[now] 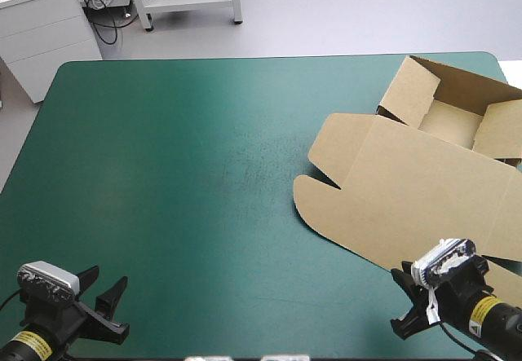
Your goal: Fold the box
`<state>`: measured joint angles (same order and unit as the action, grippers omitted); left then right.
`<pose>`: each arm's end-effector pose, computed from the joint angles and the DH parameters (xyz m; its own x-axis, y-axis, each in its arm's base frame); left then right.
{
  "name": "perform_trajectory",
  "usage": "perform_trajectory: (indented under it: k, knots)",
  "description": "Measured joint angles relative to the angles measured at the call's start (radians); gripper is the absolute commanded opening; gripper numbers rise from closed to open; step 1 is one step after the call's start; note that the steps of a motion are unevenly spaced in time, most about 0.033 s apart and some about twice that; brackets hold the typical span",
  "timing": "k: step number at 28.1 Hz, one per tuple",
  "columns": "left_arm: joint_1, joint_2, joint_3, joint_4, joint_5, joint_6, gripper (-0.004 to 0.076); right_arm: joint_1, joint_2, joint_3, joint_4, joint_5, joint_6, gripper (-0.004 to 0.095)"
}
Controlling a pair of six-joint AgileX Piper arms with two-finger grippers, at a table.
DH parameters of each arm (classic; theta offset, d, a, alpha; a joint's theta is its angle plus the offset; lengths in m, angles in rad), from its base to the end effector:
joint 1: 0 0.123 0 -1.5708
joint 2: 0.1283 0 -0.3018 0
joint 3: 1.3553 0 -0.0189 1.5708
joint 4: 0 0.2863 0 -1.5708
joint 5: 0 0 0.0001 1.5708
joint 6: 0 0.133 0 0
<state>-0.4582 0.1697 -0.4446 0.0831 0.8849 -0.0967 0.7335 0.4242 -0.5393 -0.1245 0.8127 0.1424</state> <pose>0.0823 -0.0311 0.2645 -0.4633 0.1796 -0.8678 0.3714 0.9284 -0.0062 0.1035 0.0771 0.2818 -0.4573 -0.3364 -0.8232 -0.5868 0.8097 -0.0049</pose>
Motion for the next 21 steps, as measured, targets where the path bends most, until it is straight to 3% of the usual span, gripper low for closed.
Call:
perform_trajectory:
  k: [3,21]
  knots:
    - [0.000,-0.012,0.004,-0.006,-0.011,0.000,0.0379,0.000,-0.053,0.054,0.000,0.000,0.005,-0.0023]
    - [0.000,-0.014,0.004,-0.009,-0.027,0.003,0.0379,0.000,-0.129,0.114,0.000,-0.022,0.008,-0.0023]
